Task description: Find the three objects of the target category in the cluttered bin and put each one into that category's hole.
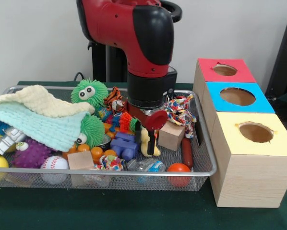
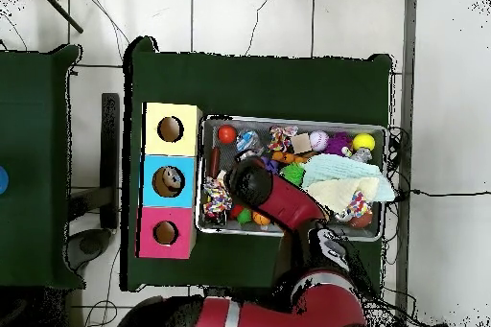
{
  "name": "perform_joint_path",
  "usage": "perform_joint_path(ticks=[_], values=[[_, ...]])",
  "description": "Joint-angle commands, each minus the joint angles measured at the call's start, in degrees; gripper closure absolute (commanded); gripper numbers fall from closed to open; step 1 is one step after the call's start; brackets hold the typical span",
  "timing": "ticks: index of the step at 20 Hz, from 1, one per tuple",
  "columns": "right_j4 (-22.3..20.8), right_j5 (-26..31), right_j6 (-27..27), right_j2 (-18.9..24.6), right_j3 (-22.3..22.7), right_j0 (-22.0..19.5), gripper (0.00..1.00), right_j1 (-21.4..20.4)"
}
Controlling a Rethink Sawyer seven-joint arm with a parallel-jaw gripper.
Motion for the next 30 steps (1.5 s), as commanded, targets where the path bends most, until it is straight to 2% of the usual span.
perform_joint_path(ticks=[1,4,7,10,16,30], values=[[6.8,0.79,15.46,1.75,-0.4,2.61,0.0,1.29],[12.37,-1.48,19.94,-1.61,-1.86,5.66,0.0,4.49],[17.14,-2.05,22.31,-3.22,-2.17,7.66,0.0,5.97],[19.3,-2.33,21.06,-4.83,-3.16,8.9,0.0,7.23],[19.23,-2.38,17.4,-4.8,-3.41,8.23,0.0,6.96],[19.22,-4.61,15.76,-4.29,-6.04,7.37,0.0,8.51]])
